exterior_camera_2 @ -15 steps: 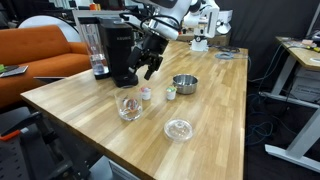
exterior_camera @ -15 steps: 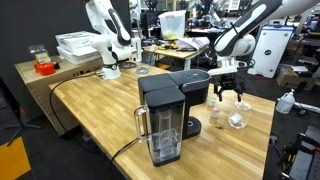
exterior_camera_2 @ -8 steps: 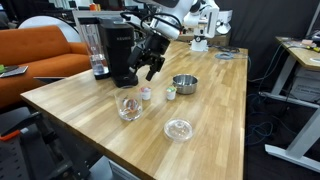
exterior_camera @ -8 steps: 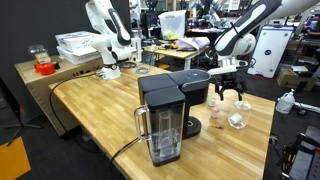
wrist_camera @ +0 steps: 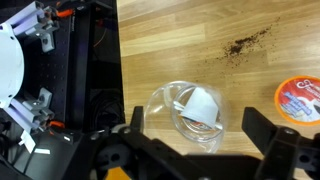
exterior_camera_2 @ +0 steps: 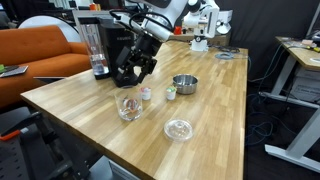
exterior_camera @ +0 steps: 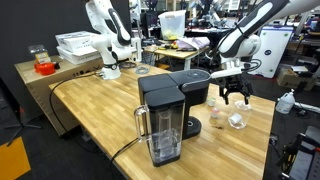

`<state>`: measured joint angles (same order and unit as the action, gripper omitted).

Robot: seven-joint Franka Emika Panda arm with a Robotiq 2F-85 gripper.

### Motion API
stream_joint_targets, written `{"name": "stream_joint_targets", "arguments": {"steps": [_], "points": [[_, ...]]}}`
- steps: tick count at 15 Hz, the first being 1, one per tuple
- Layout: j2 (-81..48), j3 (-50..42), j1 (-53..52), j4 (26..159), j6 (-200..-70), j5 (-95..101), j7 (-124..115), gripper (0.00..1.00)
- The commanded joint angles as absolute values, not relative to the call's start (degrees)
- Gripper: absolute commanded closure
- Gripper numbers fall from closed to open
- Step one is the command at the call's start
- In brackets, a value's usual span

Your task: Place the cup on the coffee maker

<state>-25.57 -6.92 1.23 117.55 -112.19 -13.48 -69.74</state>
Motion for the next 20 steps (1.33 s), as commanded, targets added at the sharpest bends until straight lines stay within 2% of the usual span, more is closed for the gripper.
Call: {"name": "stream_joint_targets", "arguments": {"steps": [1,11,12,14,15,20], "points": [[-24.64,-7.37,1.18,119.50,-113.62,-14.11,-71.53,0.00],[-30.56,-6.65,0.81,116.60,-115.40,-14.68,-71.58,0.00],[-31.10,-6.55,0.84,116.33,-115.65,-14.89,-71.50,0.02],[-32.02,-6.32,1.01,115.74,-115.91,-15.66,-71.27,0.27],[-32.37,-6.38,1.00,115.54,-116.26,-16.07,-71.64,0.29],[-33.23,-6.61,1.39,114.86,-116.90,-17.62,-71.54,0.64]]}}
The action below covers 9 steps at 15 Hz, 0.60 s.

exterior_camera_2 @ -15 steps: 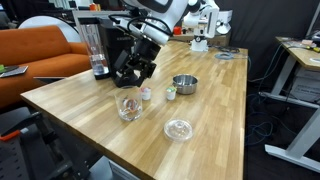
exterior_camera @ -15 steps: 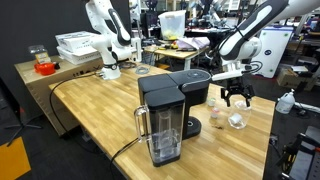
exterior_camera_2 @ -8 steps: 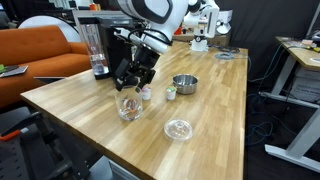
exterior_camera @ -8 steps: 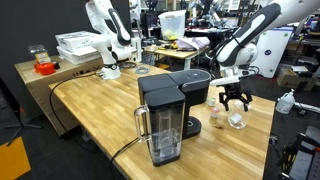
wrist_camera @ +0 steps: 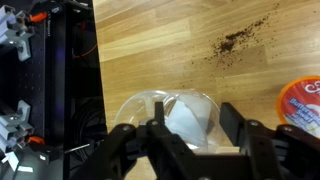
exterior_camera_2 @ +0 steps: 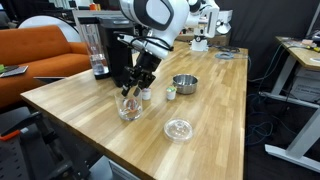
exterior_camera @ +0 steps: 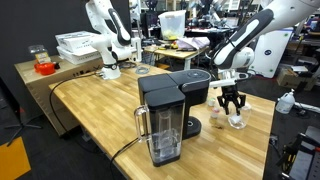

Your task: Place the cup on the coffee maker

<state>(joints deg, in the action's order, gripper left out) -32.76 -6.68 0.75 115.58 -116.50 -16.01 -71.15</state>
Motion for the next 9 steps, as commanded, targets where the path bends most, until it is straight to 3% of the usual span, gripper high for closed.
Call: {"name": "stream_joint_targets", "arguments": {"steps": [1,5,9], "points": [[-33.26,-6.73,1.45,114.78,-116.87,-17.69,-71.60,0.71],[-32.77,-7.51,1.58,114.87,-116.52,-16.80,-71.64,0.98],[-31.95,-9.00,1.28,115.41,-116.23,-15.91,-73.39,0.99]]}}
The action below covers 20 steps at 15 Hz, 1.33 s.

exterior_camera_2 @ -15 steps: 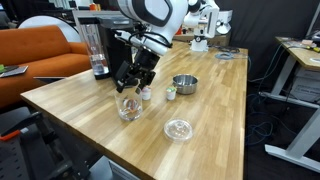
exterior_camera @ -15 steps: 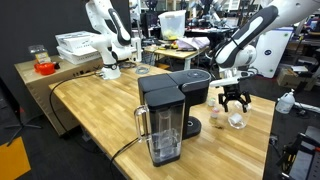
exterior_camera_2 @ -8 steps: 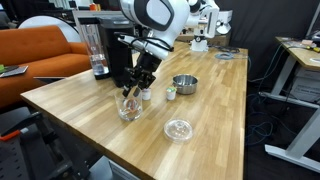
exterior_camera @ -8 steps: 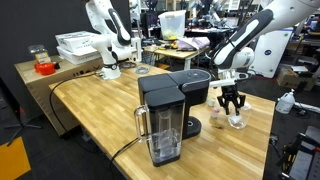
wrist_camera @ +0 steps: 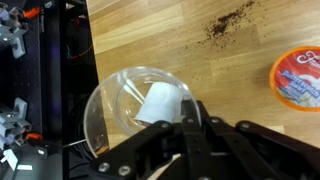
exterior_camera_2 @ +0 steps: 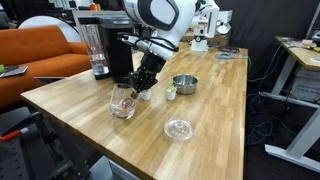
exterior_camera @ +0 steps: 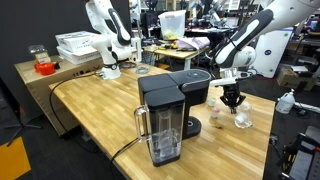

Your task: Place the cup on the coffee maker

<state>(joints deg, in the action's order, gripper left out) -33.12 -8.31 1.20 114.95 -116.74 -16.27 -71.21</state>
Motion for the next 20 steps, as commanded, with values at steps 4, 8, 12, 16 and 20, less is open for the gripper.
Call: {"name": "stream_joint_targets", "arguments": {"steps": [4,8,12,16,20], "points": [[-31.55,-9.57,0.79,114.78,-115.08,-15.80,-77.89,0.98],[-30.90,-8.96,0.72,113.15,-113.23,-16.40,-82.61,0.99],[-31.71,-7.51,2.17,109.18,-109.32,-21.03,-86.76,0.99],[-33.02,-6.64,3.46,104.63,-106.68,-27.83,-91.04,0.99],[-34.66,-5.94,4.15,101.11,-107.73,-32.39,-94.62,0.99]]}}
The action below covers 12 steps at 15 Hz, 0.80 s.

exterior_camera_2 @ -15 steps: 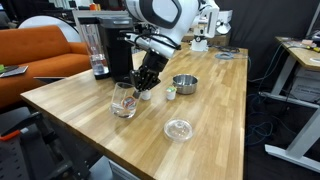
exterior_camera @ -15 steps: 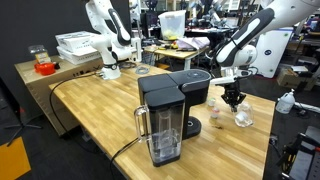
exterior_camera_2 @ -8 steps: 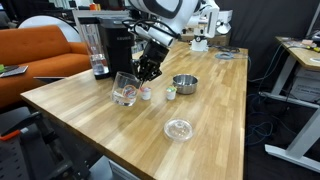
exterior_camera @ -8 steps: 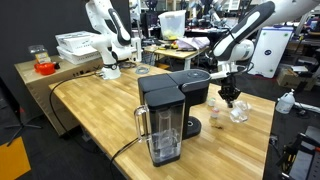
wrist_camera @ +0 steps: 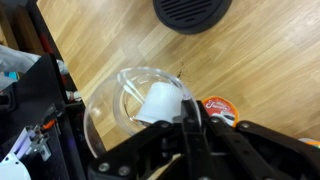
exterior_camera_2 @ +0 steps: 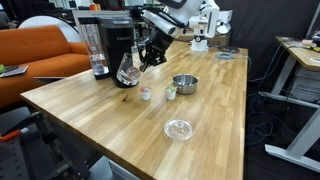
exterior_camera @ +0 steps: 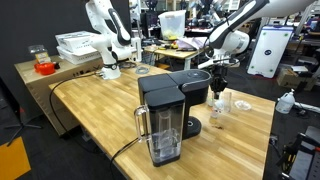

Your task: Place the cup on the coffee maker

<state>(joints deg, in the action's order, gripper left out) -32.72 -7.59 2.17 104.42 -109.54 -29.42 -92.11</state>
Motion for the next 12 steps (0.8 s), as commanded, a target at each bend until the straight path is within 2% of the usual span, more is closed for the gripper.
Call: {"name": "stream_joint_targets", "arguments": {"steps": [1,12], "points": [[-35.39,-5.65,4.18,100.18,-107.87,-33.17,-95.28,0.99],[-42.83,-2.62,3.51,90.37,-107.73,-34.43,-99.36,0.99]]}}
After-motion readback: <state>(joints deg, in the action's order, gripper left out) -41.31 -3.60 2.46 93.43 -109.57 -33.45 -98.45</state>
